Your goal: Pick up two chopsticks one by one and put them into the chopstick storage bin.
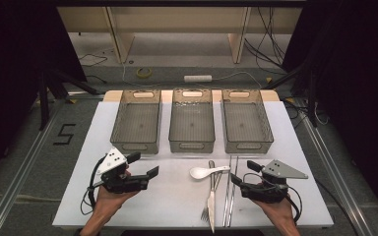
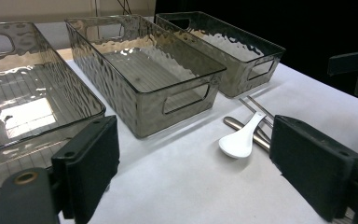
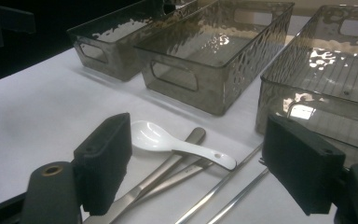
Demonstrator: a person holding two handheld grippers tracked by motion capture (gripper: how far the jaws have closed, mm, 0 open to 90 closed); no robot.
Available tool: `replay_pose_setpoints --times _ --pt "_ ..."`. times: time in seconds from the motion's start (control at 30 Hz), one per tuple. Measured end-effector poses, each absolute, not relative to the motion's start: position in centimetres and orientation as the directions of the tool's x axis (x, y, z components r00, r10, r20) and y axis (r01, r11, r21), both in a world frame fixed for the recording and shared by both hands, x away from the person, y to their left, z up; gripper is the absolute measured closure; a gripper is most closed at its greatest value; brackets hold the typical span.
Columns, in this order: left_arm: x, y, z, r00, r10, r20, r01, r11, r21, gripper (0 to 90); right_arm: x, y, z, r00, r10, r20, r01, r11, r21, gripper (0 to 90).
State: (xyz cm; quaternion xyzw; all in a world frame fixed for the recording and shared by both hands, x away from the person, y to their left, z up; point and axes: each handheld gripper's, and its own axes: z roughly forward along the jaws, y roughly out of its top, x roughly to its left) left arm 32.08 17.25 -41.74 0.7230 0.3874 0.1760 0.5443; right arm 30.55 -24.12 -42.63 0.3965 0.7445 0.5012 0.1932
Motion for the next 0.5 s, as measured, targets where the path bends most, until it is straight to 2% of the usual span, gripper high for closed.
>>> replay_pose_setpoints --times 0.23,0.5 --pt "32.1 17.2 -41.8 0.636 0.754 -0.166 0.370 -0.109 0.922 15.4 31.1 -24.1 -42.6 -0.610 0.784 0.112 0.449 0.225 0.865 25.9" --pt "32.1 17.2 -41.8 0.636 0.754 -0.165 0.370 -0.111 0.922 15.4 32.0 -23.5 -41.8 -0.600 0.798 0.049 0.509 0.334 0.793 26.6"
